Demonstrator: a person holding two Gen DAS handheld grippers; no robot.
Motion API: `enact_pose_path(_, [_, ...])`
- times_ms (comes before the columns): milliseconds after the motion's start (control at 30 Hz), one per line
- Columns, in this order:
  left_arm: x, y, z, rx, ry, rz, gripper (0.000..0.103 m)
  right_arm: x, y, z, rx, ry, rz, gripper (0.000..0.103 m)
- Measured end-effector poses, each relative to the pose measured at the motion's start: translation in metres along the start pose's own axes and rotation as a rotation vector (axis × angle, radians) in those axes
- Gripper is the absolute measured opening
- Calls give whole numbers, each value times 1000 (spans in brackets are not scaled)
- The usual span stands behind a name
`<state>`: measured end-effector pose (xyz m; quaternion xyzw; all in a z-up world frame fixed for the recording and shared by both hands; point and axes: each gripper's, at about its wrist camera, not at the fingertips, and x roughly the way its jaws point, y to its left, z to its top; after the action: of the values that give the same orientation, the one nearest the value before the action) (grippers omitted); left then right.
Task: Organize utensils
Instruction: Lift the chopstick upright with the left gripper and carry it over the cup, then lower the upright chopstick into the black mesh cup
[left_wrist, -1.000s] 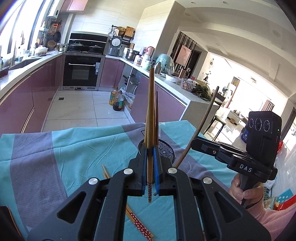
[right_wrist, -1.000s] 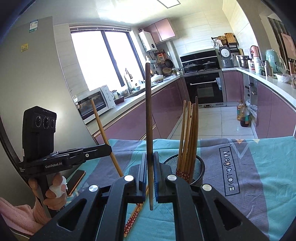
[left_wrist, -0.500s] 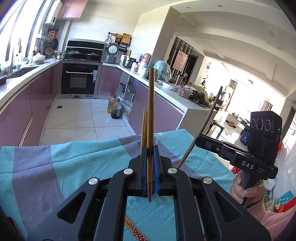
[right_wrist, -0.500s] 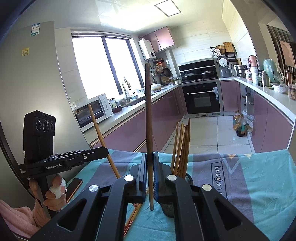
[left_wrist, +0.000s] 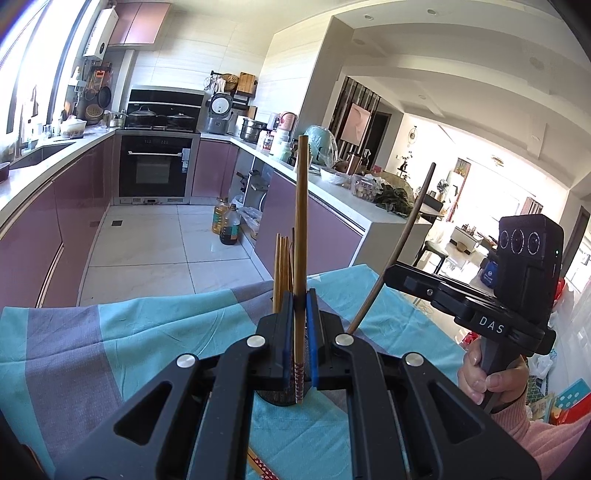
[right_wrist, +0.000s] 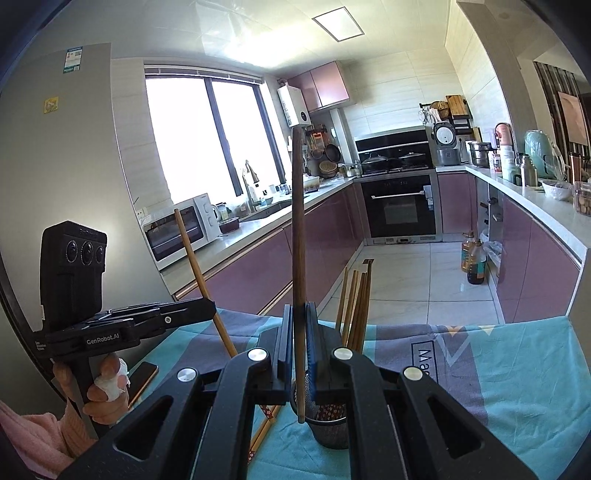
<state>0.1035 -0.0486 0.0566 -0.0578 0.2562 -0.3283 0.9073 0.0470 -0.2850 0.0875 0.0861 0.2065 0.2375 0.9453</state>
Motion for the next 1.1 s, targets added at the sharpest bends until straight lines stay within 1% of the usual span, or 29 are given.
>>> enact_pose_path(533, [-1, -7, 3, 15, -25, 9, 7, 8, -4, 4, 4, -1, -14, 6])
enact_pose_path(1100, [3, -12, 9, 9, -17, 13, 7, 15, -6, 4, 10, 15, -25, 6])
